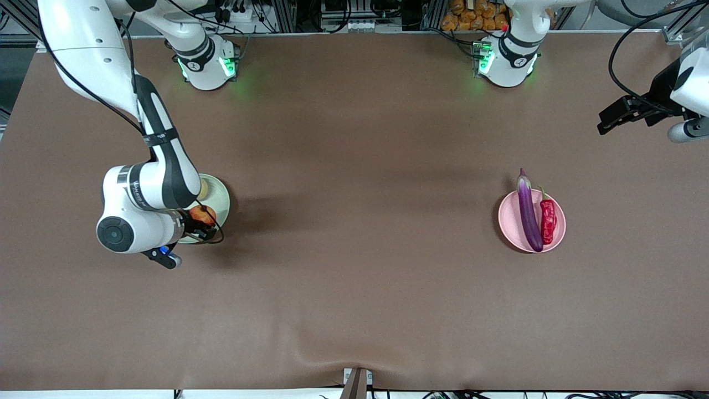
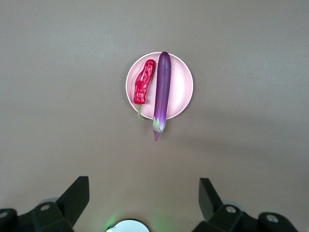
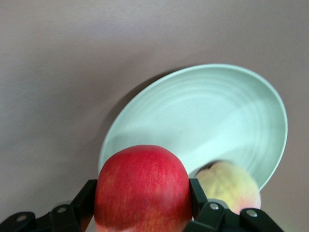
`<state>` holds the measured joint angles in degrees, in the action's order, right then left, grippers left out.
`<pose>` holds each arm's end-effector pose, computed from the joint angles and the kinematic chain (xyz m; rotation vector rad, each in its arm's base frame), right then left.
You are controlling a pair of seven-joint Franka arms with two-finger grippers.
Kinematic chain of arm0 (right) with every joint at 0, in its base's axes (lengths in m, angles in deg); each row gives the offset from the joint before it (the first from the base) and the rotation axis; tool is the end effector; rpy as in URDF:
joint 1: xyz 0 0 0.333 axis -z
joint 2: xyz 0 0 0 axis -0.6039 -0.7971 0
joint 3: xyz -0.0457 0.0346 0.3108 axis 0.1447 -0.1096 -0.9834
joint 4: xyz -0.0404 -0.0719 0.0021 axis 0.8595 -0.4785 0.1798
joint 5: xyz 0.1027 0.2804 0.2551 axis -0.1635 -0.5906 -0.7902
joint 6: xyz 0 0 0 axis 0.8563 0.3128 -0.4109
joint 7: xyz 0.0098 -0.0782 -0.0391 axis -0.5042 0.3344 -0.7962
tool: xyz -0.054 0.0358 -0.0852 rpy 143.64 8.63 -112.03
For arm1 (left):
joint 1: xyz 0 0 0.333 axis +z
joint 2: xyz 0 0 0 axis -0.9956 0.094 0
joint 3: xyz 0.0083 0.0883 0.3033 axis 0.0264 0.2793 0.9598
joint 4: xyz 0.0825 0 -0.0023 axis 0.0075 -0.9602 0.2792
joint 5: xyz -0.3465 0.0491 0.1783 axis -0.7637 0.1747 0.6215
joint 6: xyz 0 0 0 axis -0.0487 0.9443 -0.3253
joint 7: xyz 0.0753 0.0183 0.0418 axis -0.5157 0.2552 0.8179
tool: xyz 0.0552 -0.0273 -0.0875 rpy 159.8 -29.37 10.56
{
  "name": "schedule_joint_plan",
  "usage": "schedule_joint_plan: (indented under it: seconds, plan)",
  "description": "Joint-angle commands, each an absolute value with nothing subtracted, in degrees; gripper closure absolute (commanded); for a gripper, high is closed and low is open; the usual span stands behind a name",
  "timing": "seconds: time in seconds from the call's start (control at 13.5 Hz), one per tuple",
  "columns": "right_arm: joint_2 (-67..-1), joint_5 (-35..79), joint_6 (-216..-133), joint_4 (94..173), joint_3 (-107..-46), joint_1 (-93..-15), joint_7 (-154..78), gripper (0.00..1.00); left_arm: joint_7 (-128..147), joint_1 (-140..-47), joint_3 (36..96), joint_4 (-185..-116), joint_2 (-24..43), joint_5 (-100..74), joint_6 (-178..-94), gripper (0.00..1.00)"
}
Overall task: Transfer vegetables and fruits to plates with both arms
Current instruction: 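Lift the apple and carry it to the green plate with the right gripper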
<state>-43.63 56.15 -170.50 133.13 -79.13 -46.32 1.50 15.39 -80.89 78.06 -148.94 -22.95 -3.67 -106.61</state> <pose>0.6276 0.0743 0.2314 2.8978 -0.7641 -0.4965 0.5123 -0.0267 0.6203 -3.1089 -0.2704 0.0836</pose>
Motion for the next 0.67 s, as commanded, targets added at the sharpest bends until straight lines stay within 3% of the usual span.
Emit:
schedule_joint_plan:
  seconds: [0.0, 0.15, 0.22, 0.3, 0.37, 0.59]
  plan:
    - [-39.12, 58.29, -177.69, 142.83, -80.42, -44.27, -2.18, 1.00, 14.67, -80.56, 77.89, -148.86, -23.85, -4.45, -105.53, 0.00]
    - [-39.11, 58.29, -177.72, 143.46, -80.42, -44.00, -2.36, 1.00, 14.58, -80.56, 77.89, -148.86, -23.85, -4.45, -105.10, 0.00]
    - [-39.11, 58.29, -177.45, 143.38, -80.42, -44.09, -2.45, 0.85, 14.67, -80.56, 77.89, -148.86, -23.85, -4.45, -105.00, 0.00]
    - [-39.11, 58.29, -177.45, 143.12, -80.51, -43.92, -2.80, 0.29, 14.58, -80.65, 77.89, -148.86, -23.85, -4.45, -105.00, 0.00]
    - [-39.11, 58.29, -177.36, 142.76, -80.51, -43.74, -3.33, 0.00, 14.58, -80.65, 77.89, -148.77, -23.85, -4.45, -105.09, 0.00]
    - [-39.11, 57.51, -171.94, 136.46, -80.86, -43.74, -3.15, 0.00, 14.49, -80.74, 77.89, -148.77, -23.68, -4.45, -105.09, 0.00]
